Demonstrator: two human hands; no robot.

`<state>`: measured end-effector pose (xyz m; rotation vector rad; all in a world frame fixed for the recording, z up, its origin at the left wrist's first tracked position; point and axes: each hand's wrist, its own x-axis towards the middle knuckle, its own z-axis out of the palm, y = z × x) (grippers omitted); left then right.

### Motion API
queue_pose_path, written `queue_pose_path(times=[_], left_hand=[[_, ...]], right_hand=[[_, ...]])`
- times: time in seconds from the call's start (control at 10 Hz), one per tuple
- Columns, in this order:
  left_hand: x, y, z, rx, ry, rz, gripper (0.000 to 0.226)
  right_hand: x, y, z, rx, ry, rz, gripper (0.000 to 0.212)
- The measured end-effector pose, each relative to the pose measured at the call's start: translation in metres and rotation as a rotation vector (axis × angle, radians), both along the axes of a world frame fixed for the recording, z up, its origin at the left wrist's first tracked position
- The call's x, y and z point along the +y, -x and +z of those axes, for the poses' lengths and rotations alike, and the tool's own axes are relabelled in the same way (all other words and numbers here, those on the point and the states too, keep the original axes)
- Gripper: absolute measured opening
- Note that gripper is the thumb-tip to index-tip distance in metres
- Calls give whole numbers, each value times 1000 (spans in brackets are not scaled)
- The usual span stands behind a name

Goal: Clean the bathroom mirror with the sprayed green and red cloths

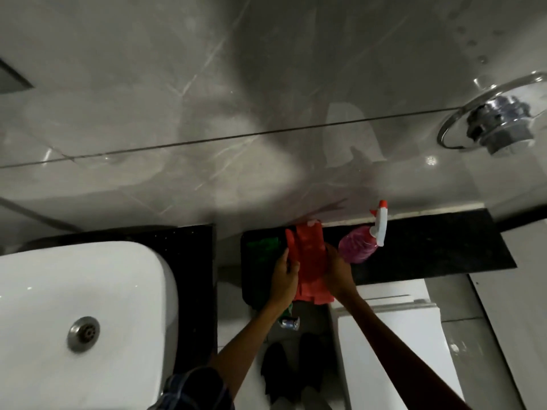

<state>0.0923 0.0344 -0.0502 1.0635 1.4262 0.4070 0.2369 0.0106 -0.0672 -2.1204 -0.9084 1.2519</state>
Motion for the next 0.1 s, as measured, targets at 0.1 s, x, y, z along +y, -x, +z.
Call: queue_pose_path(times=[0.1], left_hand=[[-24, 21, 15, 235, -247, -158, 58]], right_hand=[[-20, 17, 30, -74, -75, 147, 55]])
